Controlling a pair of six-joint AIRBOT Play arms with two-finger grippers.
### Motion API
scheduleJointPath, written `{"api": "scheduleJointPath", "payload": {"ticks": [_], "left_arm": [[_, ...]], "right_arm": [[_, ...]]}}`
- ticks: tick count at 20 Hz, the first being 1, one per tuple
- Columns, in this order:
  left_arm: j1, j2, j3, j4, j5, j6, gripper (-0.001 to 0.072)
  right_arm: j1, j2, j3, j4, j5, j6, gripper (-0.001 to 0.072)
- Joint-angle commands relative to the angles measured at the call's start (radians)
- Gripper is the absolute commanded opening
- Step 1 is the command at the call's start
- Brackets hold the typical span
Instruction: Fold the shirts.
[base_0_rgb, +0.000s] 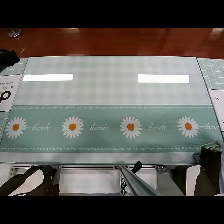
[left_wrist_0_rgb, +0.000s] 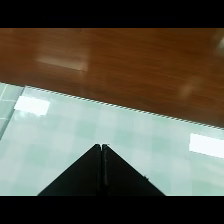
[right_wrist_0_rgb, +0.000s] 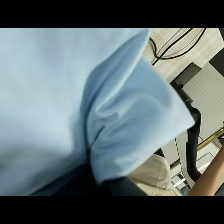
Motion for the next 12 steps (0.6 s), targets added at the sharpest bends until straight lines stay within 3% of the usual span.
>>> {"api": "scheduleJointPath", "payload": {"ticks": [1,3,8,10,11,12], "left_arm": [[0.003,0.000,0.002,0.013,0.006,0.000,0.0015],[0.003,0.000,0.002,0.016,0.006,0.000,0.0015],[-0.003,0.000,0.004,0.021,-0.027,0.000,0.0015],[-0.010,-0.010,0.035,0.035,-0.163,0.000,0.0016],[-0.018,-0.026,0.070,0.035,-0.276,-0.001,0.0059],[-0.031,-0.042,0.103,0.035,-0.369,-0.001,0.0205]], "right_arm": [[0.000,-0.003,-0.010,-0.022,-0.031,-0.008,0.0424],[0.000,-0.026,-0.010,-0.022,-0.033,-0.006,0.0538],[0.019,-0.097,0.107,0.032,-0.063,0.042,0.0524],[0.117,-0.155,0.294,0.192,-0.109,0.078,0.0524],[0.190,-0.191,0.406,0.268,-0.137,0.077,0.0525],[0.287,-0.235,0.536,0.317,-0.180,0.072,0.0525]]}}
